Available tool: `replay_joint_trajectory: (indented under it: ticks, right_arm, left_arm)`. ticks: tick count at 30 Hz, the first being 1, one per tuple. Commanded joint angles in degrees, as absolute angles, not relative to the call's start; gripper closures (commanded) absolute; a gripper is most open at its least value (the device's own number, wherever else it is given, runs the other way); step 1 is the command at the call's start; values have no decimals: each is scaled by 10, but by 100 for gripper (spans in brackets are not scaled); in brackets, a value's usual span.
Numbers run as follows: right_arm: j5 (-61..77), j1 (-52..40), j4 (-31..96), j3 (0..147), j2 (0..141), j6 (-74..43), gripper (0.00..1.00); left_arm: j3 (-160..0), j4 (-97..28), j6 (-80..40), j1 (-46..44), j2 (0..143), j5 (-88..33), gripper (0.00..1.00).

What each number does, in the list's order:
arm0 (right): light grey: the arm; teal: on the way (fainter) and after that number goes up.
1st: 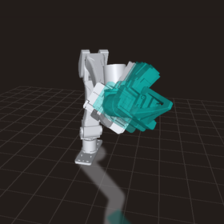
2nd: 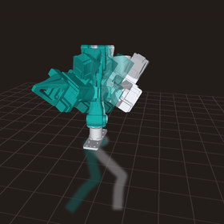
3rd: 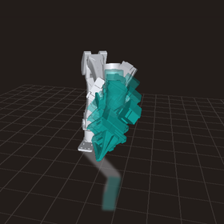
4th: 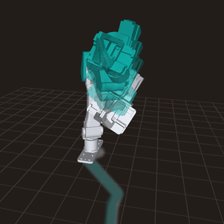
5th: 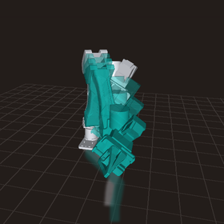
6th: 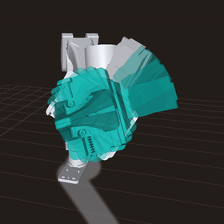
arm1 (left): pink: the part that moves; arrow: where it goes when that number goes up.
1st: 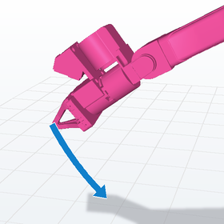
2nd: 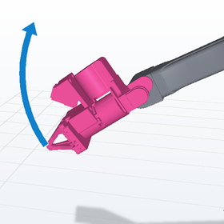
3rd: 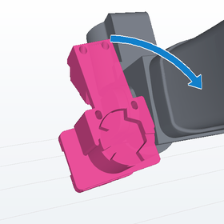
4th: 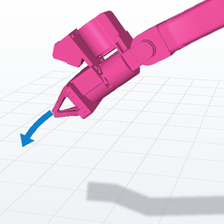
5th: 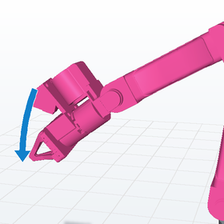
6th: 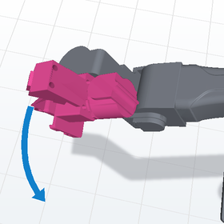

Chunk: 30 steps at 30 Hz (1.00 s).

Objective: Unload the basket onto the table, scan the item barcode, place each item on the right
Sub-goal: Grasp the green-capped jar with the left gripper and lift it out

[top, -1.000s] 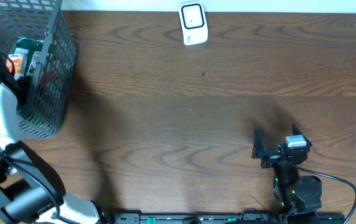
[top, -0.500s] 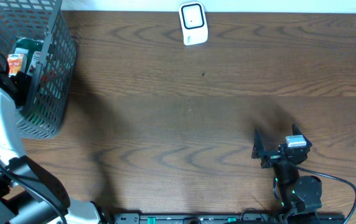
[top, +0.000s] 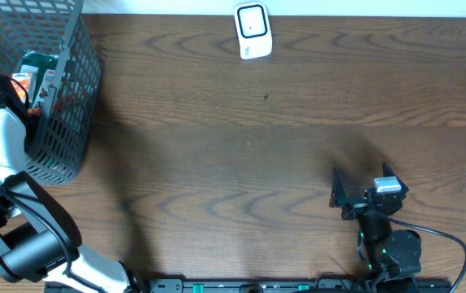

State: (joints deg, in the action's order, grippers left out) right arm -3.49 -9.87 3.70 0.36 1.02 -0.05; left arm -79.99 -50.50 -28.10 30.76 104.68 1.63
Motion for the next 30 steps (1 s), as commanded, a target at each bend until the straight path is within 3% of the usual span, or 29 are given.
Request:
replay_joint_trajectory:
  ticks: [1, 13, 15, 30]
  right_arm:
    - [-40, -96, 39, 3, 8, -10, 1]
    - [-40, -96, 39, 3, 8, -10, 1]
    - [-40, -96, 39, 3, 8, -10, 1]
    - [-40, -96, 39, 3, 8, -10, 1]
  left_arm:
    - [-794, -509, -282, 308, 1047, 19, 25]
    - [-869, -522, -281, 309, 989, 20, 35]
    - [-891, -526, -281, 309, 969, 22, 43]
    - [-1033, -553, -281, 289, 802, 19, 43]
